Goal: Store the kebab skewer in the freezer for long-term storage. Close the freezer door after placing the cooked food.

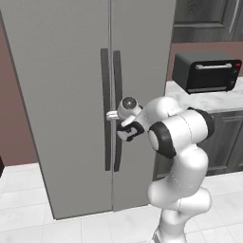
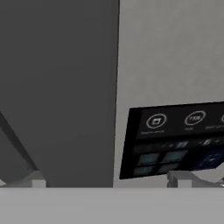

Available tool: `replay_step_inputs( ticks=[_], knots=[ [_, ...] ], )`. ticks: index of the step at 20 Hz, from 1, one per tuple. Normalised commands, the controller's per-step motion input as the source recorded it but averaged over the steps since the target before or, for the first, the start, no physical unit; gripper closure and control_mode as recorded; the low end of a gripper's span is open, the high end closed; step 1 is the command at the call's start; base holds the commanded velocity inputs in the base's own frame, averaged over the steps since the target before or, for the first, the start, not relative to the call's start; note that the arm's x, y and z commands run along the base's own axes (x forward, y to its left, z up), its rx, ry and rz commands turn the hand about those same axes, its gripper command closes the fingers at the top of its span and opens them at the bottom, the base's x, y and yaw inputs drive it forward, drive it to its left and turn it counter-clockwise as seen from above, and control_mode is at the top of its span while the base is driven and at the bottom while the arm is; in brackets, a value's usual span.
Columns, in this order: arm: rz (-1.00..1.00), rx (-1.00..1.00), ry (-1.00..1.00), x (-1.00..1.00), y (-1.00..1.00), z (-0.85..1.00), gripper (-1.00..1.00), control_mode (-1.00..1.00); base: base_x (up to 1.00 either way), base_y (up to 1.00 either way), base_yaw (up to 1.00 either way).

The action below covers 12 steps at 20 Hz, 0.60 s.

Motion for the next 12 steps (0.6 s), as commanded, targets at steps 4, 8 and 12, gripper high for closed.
replay_step_inputs(
  ticks=[4, 8, 12],
  knots=[
    [0.00, 0.00, 0.00, 0.44, 0.00, 0.07, -1.00, -1.00, 0.00, 0.00, 0.00],
    [0.00, 0.00, 0.00, 0.45, -0.01, 0.01, -1.00, -1.00, 0.00, 0.00, 0.00],
    [0.00, 0.00, 0.00, 0.46, -0.10, 0.00, -1.00, -1.00, 0.00, 0.00, 0.00]
  ],
)
